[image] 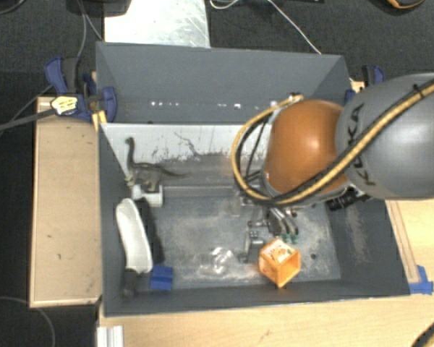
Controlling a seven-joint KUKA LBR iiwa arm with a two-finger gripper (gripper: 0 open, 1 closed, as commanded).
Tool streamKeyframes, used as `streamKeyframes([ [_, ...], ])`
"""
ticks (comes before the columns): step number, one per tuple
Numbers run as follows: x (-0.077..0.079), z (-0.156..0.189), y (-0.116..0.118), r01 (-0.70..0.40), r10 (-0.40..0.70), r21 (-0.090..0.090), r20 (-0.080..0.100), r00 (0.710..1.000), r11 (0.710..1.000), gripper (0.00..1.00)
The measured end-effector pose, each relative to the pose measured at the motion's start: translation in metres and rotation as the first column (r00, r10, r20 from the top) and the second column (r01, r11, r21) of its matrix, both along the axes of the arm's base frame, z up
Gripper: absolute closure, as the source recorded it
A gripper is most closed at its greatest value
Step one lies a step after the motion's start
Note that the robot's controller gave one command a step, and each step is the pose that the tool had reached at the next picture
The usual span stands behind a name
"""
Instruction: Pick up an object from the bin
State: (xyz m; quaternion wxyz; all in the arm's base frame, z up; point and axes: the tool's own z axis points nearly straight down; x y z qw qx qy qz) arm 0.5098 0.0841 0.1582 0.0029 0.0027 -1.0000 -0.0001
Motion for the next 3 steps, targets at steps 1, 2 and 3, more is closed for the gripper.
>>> streamKeyframes([
  [1,0.002,0.005,0.000,0.005,-0.005,0.001,0.008,1.000,1.000,0.00],
  [2,-0.027,-0.071,-0.056,-0.039,0.039,-0.002,-0.005,0.999,0.999,0.00],
  [3,-0.015,-0.080,-0.108,-0.008,0.008,-0.001,0.010,1.000,1.000,0.00],
])
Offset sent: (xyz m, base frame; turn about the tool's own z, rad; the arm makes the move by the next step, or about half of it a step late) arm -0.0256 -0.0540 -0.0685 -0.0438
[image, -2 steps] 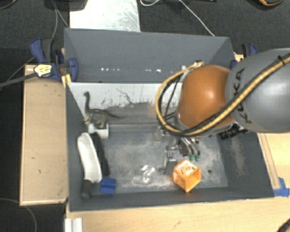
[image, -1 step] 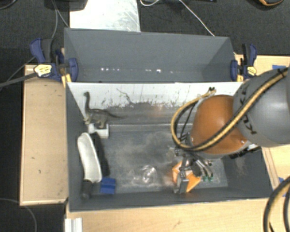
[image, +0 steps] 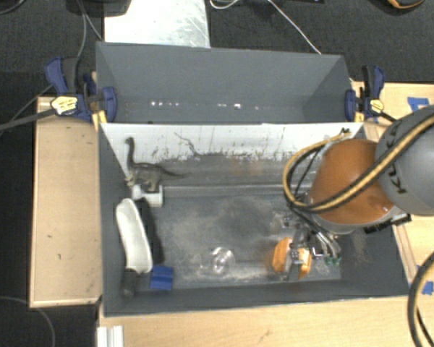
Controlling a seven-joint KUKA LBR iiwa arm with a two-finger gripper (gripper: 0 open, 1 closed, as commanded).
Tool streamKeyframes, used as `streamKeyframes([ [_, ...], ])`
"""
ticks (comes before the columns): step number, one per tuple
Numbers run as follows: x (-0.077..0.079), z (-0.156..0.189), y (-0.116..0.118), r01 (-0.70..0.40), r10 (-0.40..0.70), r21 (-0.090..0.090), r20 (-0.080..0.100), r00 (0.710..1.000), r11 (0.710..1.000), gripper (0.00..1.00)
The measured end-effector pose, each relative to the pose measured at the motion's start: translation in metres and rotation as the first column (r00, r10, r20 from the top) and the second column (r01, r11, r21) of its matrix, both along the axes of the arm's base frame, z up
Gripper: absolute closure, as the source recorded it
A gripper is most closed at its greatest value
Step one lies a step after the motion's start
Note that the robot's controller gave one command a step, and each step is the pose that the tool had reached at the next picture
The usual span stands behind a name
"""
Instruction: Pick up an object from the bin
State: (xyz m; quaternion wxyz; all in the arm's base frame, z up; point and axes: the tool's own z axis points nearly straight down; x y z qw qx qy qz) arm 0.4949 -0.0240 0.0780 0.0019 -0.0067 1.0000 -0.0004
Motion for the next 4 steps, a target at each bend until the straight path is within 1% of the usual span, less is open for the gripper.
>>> streamKeyframes([
  [1,-0.0105,-0.0056,-0.0173,-0.053,0.053,-0.001,-0.013,0.999,0.999,1.00],
  [4,-0.0108,-0.0057,-0.0173,-0.043,0.043,0.000,-0.013,0.999,0.999,1.00],
])
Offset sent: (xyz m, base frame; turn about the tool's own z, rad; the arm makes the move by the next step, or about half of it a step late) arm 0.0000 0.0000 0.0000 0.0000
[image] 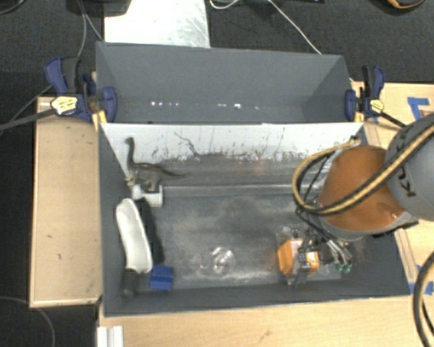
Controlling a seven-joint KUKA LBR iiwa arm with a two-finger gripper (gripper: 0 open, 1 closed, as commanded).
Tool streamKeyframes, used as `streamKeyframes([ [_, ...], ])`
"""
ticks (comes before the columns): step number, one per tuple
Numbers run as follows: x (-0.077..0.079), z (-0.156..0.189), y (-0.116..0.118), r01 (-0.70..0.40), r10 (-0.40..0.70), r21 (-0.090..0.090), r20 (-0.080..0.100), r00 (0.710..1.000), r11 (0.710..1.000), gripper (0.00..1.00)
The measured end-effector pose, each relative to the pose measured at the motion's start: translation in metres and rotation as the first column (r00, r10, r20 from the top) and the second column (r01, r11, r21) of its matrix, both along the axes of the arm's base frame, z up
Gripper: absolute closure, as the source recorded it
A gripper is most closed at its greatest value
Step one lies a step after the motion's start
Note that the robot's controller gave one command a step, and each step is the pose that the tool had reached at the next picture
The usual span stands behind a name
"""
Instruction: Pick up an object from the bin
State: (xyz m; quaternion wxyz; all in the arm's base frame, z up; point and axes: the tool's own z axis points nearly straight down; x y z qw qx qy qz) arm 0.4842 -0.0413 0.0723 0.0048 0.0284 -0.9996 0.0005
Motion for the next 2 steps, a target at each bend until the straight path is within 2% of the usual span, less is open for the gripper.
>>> streamKeyframes([
  [2,-0.0052,0.0036,-0.0184,0.029,-0.029,0.000,0.001,1.000,1.000,1.00],
])
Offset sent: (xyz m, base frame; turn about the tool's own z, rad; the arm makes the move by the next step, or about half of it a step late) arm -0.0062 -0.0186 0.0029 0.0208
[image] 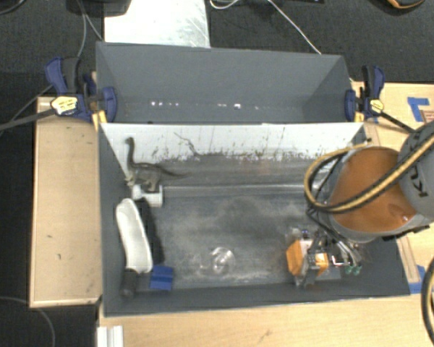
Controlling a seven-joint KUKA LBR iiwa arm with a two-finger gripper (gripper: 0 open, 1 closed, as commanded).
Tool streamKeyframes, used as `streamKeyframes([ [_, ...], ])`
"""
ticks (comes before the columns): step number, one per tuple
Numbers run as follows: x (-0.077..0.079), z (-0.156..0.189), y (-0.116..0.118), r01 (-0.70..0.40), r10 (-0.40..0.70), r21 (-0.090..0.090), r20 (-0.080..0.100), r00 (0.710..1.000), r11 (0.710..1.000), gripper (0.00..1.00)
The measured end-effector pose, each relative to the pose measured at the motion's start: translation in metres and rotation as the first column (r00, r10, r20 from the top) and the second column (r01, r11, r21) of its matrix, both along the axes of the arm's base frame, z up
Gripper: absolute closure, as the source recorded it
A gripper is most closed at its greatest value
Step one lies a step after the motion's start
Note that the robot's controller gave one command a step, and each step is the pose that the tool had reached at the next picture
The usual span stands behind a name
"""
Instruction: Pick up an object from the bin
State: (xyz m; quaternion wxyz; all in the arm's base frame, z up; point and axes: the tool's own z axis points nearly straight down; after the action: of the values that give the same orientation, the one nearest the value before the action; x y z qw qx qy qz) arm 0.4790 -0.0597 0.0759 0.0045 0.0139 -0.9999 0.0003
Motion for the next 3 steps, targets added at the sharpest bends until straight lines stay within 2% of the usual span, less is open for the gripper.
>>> streamKeyframes([
  [1,0.006,-0.006,-0.005,-0.005,0.005,0.003,0.001,1.000,1.000,1.00],
  [2,0.003,-0.005,-0.025,-0.071,0.071,0.000,0.007,0.997,0.997,1.00],
  [3,0.003,-0.005,-0.025,-0.070,0.070,0.000,0.007,0.998,0.998,1.00],
])
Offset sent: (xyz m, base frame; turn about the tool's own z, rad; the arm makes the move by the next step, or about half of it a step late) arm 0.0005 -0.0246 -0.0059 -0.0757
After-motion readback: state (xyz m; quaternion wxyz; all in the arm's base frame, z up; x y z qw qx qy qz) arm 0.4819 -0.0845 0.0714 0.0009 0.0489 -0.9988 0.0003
